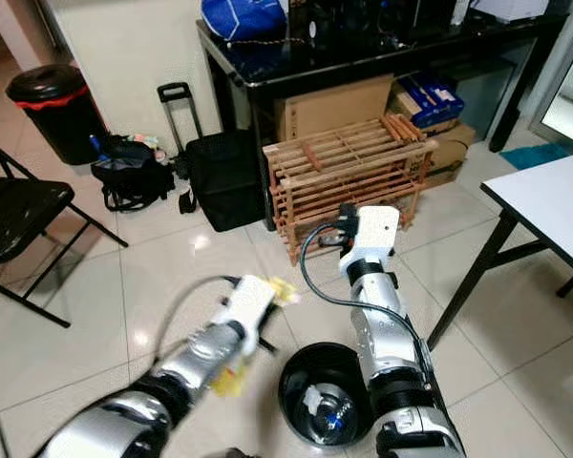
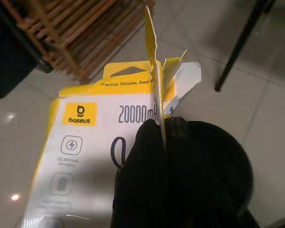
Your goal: Picking trash to rubbish bin
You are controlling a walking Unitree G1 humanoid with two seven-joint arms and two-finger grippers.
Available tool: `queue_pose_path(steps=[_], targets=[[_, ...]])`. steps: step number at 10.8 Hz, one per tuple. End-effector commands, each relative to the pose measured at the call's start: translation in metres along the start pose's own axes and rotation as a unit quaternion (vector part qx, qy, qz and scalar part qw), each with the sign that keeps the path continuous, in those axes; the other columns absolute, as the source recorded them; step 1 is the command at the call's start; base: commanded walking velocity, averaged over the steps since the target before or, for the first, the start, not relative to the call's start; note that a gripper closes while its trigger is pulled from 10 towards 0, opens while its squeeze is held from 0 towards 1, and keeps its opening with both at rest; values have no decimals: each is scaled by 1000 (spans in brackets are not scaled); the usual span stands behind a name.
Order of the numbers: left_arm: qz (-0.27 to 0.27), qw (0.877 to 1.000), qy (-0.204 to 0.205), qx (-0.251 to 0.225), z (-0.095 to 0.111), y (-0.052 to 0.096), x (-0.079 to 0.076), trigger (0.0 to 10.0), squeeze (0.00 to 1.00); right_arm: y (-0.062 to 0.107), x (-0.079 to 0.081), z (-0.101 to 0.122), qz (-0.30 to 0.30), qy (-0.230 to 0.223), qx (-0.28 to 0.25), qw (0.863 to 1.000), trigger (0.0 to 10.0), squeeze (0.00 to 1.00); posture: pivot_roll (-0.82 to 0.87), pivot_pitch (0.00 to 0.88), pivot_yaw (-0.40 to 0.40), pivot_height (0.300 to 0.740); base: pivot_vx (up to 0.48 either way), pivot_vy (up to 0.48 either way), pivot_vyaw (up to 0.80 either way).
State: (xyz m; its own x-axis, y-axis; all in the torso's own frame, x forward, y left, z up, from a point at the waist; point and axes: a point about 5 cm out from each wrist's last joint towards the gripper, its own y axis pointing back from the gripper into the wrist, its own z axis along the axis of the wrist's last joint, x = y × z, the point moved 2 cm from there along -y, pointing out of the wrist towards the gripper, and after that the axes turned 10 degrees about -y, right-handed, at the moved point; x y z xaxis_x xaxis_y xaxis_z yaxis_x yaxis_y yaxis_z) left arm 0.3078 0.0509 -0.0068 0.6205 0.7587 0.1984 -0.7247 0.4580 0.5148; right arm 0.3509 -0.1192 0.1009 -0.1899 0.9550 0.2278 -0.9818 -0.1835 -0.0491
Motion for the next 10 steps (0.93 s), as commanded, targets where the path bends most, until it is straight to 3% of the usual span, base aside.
queue_pose_path(steps=[1,2,3,4,8,10], targets=[[-9,1000,-6,-7,7,-2,1,10000,0,0,-4,-11,4,43,46,998,10000,0,-51,21,71,740,0,0,0],[-21,1000,-12,-10,9,-3,-5,10000,0,2,-13,-22,-12,70,88,994,10000,0,-53,22,69,740,0,0,0],[-25,1000,-8,-11,7,-3,-7,10000,0,7,-19,-46,-25,140,175,974,10000,0,-55,22,70,740,0,0,0],[-26,1000,-5,-12,7,-3,-8,10000,0,8,-18,-51,-22,155,190,969,10000,0,-48,20,68,740,0,0,0],[-47,997,-55,-8,-1,0,-15,10000,0,3,-12,-54,-33,133,206,969,10000,0,-51,15,68,740,0,0,0],[-54,994,-97,-1,-8,3,-16,10000,0,5,-20,-56,-43,144,223,963,10000,0,-55,15,68,740,0,0,0]])
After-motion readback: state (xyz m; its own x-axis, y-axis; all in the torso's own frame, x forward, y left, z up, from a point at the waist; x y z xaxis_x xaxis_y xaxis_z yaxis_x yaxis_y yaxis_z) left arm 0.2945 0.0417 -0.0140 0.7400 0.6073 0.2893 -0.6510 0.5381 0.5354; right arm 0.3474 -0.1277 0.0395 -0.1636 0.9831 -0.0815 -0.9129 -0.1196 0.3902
